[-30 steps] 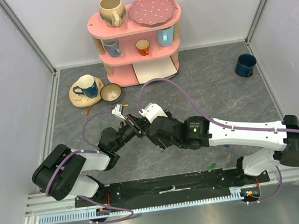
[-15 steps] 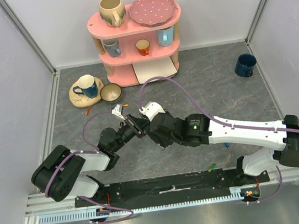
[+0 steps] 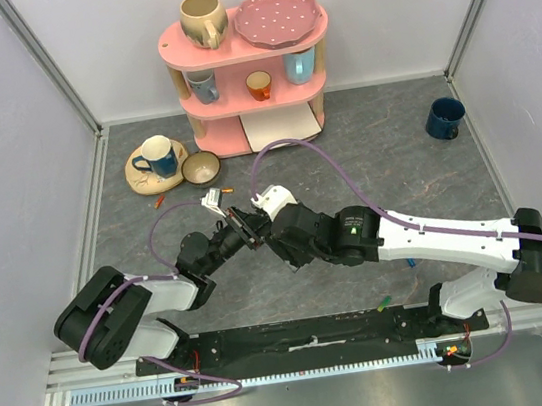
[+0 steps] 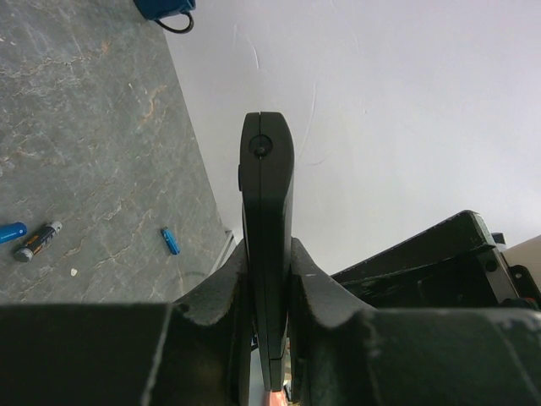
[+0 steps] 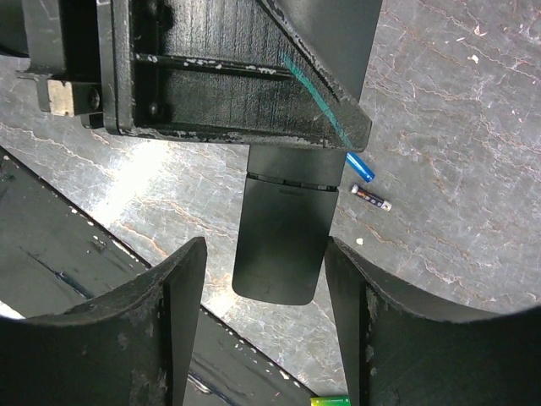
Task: Load the batteries into the remote control
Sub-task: Remove the battery cover from the remote control.
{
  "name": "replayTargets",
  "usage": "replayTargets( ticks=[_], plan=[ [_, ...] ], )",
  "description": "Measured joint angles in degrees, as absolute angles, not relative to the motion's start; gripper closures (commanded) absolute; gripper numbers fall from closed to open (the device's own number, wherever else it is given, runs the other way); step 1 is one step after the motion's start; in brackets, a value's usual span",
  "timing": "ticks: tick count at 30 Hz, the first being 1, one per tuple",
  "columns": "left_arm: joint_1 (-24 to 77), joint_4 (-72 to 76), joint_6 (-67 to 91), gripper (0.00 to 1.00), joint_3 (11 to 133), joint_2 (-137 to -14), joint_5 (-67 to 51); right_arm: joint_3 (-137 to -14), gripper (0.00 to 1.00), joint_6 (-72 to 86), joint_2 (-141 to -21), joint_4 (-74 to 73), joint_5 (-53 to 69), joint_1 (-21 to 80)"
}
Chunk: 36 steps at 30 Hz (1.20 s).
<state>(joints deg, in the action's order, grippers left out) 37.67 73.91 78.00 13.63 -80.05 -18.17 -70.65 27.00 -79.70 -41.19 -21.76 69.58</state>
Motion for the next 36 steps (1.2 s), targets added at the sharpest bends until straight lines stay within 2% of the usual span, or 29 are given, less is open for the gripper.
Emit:
replayTargets(
  ticks=[16,36],
  plan=[
    [37.7,73.9,78.0,0.98,13.4,-79.8,-18.2,-70.4,0.51,27.0,-79.7,-41.3,-21.9,69.0],
    [37.7,74.4,78.0,0.98,12.7,-78.9,-18.0,-68.8,0.52,27.4,-77.6,-40.1,-20.8,69.0]
  ],
)
